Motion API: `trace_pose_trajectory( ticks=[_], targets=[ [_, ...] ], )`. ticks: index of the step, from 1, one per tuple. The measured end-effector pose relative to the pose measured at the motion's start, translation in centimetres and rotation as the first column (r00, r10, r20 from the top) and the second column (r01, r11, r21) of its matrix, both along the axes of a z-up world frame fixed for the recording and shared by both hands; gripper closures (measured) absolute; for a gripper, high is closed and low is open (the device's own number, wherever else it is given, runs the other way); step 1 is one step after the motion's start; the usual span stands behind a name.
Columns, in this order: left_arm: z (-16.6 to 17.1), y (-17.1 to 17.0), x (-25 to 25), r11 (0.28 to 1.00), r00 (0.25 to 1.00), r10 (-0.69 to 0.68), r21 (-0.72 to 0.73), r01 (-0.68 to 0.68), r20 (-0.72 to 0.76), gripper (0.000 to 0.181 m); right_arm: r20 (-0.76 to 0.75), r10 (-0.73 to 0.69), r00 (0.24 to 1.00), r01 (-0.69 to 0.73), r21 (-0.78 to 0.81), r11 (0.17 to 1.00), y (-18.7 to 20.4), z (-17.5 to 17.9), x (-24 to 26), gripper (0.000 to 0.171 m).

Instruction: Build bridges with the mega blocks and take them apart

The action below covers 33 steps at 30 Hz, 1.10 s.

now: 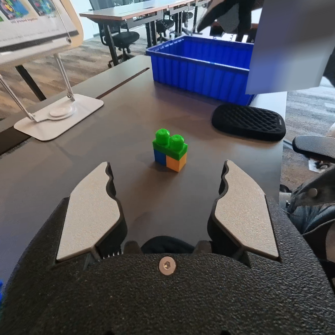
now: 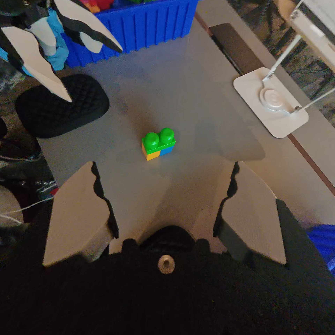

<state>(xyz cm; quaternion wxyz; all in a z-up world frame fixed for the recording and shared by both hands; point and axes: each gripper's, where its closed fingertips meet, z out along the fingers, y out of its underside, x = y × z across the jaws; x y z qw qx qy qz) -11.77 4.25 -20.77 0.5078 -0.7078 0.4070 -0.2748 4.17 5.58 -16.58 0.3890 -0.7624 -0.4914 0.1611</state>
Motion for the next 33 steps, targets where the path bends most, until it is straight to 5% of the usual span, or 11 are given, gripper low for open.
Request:
trace_pose_trajectory(
  ticks=[13,33],
  targets=[
    [3.4,1.1,0.2,0.988,0.986,0.150,0.030,-0.149,-0.067,0.073,-0.167,-0.190,0.967,0.199,0.038,0.979,0.0,0.8,5.1,0.044],
    [2.7,0.1,1.1,0.992,0.991,0.121,-0.031,-0.123,-0.050,0.086,-0.213,-0.199,0.957,0.206,0.010,0.979,-0.6,-0.4,5.6,0.050]
  ],
)
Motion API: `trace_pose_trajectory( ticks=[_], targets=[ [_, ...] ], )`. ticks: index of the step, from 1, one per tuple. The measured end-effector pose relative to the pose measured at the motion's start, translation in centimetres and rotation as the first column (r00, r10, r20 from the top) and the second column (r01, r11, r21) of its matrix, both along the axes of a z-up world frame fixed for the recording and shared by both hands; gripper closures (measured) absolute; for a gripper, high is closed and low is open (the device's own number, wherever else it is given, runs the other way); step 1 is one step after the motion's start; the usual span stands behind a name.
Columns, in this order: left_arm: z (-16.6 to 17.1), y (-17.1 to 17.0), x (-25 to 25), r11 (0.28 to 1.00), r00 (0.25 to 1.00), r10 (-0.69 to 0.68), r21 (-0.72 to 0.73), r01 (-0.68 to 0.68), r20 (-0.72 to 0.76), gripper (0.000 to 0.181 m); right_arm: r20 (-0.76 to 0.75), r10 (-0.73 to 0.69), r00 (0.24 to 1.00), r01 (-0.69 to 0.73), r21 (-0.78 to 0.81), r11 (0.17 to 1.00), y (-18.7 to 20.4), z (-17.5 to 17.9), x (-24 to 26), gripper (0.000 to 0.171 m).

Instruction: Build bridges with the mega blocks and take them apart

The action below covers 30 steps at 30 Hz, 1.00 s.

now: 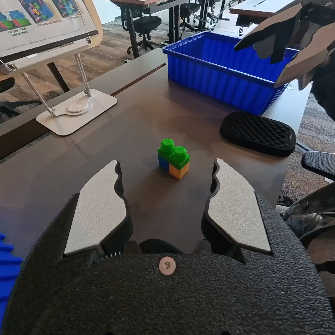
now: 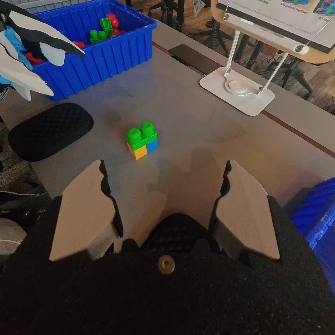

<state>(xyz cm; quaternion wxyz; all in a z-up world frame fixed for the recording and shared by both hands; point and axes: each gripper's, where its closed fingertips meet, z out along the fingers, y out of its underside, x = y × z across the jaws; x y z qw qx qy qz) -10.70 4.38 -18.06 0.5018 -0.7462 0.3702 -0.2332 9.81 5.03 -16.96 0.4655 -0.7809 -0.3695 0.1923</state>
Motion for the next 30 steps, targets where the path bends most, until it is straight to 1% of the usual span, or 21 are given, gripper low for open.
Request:
trace_pose_trajectory(
  ticks=[10,19,22,25,27,30],
  targets=[
    [0.4,-0.4,-0.2,1.000,1.000,-0.005,0.013,0.005,0.005,0.089,0.038,0.017,0.999,-0.017,0.005,1.000,0.2,0.3,-1.0,0.051],
    [0.6,-0.7,-0.1,1.000,1.000,-0.012,0.024,0.012,0.003,0.090,0.117,0.106,0.988,-0.102,-0.039,0.994,0.5,-0.6,-3.7,0.051],
    [0.7,-1.0,0.0,1.000,1.000,-0.017,0.024,0.017,-0.002,0.093,0.132,0.125,0.983,-0.116,-0.069,0.991,0.7,-1.2,-5.0,0.053],
    [0.7,-1.1,0.1,0.999,1.000,-0.020,0.025,0.020,-0.001,0.094,0.119,0.103,0.988,-0.089,-0.122,0.989,1.3,-2.1,-6.3,0.058],
    [0.7,-1.2,0.2,0.999,1.000,-0.019,0.028,0.019,0.004,0.095,0.105,0.056,0.993,-0.039,-0.151,0.988,2.0,-2.8,-7.0,0.060],
    [0.8,-1.3,0.5,0.999,1.000,-0.019,0.033,0.019,0.008,0.097,0.041,-0.013,0.999,0.020,-0.195,0.981,2.9,-3.6,-8.5,0.066]
  ],
)
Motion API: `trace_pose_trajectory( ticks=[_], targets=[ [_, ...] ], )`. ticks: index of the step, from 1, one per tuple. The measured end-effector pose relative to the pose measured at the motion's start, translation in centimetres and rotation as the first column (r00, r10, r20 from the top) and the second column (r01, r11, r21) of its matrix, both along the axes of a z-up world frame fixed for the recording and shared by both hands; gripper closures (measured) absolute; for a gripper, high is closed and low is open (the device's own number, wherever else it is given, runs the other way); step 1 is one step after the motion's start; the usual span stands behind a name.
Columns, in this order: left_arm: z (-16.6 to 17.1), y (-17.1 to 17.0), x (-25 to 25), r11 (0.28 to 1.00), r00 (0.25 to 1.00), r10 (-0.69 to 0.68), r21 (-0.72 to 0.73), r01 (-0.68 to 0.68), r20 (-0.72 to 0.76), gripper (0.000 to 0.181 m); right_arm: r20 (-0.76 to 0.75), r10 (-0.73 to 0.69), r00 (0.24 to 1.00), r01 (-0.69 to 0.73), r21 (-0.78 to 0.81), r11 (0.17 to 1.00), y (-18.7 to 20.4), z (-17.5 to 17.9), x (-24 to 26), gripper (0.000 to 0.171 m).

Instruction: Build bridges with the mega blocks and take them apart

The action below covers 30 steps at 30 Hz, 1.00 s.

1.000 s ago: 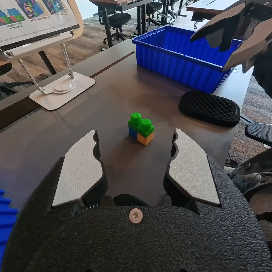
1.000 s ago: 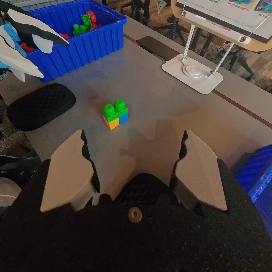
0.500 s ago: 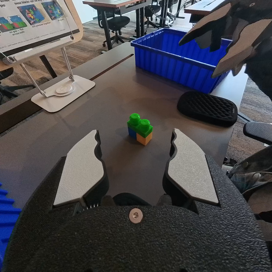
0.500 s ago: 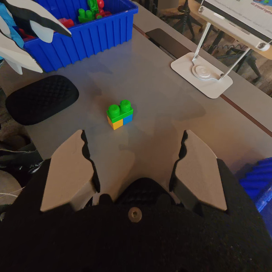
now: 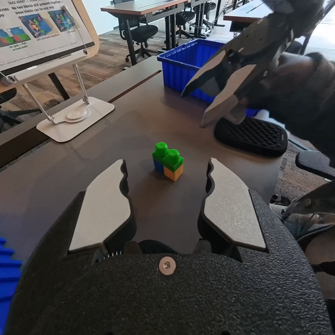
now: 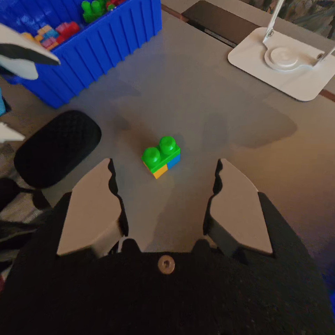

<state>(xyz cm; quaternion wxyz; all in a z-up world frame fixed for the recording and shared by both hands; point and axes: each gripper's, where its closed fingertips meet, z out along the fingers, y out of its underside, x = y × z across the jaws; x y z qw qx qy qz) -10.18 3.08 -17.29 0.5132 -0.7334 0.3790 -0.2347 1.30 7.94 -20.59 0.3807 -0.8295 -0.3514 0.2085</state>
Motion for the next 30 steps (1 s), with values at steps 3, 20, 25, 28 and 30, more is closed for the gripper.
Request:
trace_pose_trajectory(
  ticks=[3,20,25,28,30],
  targets=[
    [-0.1,-0.3,0.3,1.000,1.000,-0.010,0.009,0.010,-0.008,0.097,-0.004,-0.048,0.999,0.047,-0.057,0.997,0.3,-1.5,-1.3,0.065],
    [1.1,-1.7,0.5,0.998,0.999,-0.044,0.044,0.044,0.013,0.097,0.337,-0.164,0.927,0.234,-0.181,0.955,1.4,-10.1,-3.5,0.073],
    [1.3,-1.6,-0.1,0.998,0.999,-0.035,0.046,0.034,0.023,0.097,0.401,-0.146,0.904,0.240,-0.196,0.951,1.5,-11.3,-3.1,0.094],
    [1.2,-1.5,-0.2,0.999,0.999,-0.032,0.043,0.031,0.026,0.097,0.408,-0.134,0.903,0.229,-0.193,0.954,1.5,-11.4,-3.0,0.119],
    [1.1,-1.4,-0.3,0.999,0.999,-0.030,0.037,0.030,0.022,0.096,0.413,-0.123,0.902,0.220,-0.194,0.956,1.6,-11.5,-2.9,0.122]
  ],
)
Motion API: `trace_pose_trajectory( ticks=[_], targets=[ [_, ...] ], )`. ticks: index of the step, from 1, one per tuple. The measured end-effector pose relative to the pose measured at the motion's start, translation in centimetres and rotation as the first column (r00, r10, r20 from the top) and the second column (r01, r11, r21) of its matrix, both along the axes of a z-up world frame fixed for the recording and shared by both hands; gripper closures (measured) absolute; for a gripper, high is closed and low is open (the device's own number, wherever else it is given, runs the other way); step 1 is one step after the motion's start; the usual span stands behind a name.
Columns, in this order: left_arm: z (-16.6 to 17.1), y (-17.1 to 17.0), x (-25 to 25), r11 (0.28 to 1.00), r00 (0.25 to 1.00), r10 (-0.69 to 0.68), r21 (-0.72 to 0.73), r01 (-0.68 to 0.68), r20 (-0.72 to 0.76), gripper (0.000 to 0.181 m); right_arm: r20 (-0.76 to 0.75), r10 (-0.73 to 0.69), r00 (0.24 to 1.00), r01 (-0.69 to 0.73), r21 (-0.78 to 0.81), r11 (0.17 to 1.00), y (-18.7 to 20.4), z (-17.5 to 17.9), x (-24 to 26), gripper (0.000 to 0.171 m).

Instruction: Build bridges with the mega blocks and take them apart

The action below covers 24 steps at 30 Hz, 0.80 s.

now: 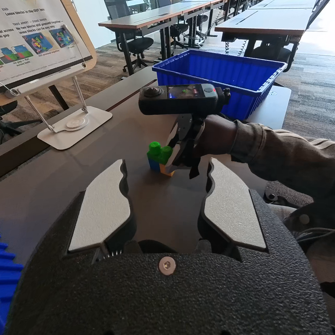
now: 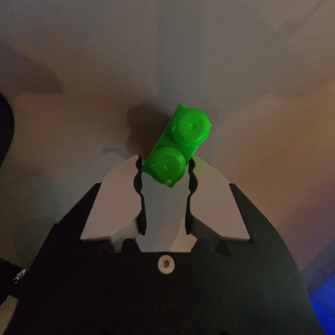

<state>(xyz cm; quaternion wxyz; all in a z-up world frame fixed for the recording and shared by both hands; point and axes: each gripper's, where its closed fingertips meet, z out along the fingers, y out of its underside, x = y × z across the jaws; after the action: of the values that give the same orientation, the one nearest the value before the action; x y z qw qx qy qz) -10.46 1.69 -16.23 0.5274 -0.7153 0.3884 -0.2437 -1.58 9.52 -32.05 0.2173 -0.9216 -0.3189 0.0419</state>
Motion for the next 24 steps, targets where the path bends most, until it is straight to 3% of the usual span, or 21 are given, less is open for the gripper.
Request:
trace_pose_trajectory(
  ticks=[10,15,24],
  targets=[
    [-0.3,0.2,0.0,1.000,1.000,0.001,-0.010,-0.001,-0.008,0.096,-0.064,0.091,0.994,-0.089,0.035,0.995,0.2,1.5,0.1,0.127],
    [-0.4,0.1,0.1,1.000,1.000,0.002,-0.013,-0.002,-0.014,0.096,-0.115,0.099,0.988,-0.089,0.084,0.992,0.9,5.4,2.1,0.127],
    [-0.5,0.0,0.3,1.000,1.000,-0.008,-0.017,0.008,-0.017,0.096,-0.122,0.039,0.992,-0.018,0.170,0.985,2.8,13.5,11.0,0.127]
  ],
)
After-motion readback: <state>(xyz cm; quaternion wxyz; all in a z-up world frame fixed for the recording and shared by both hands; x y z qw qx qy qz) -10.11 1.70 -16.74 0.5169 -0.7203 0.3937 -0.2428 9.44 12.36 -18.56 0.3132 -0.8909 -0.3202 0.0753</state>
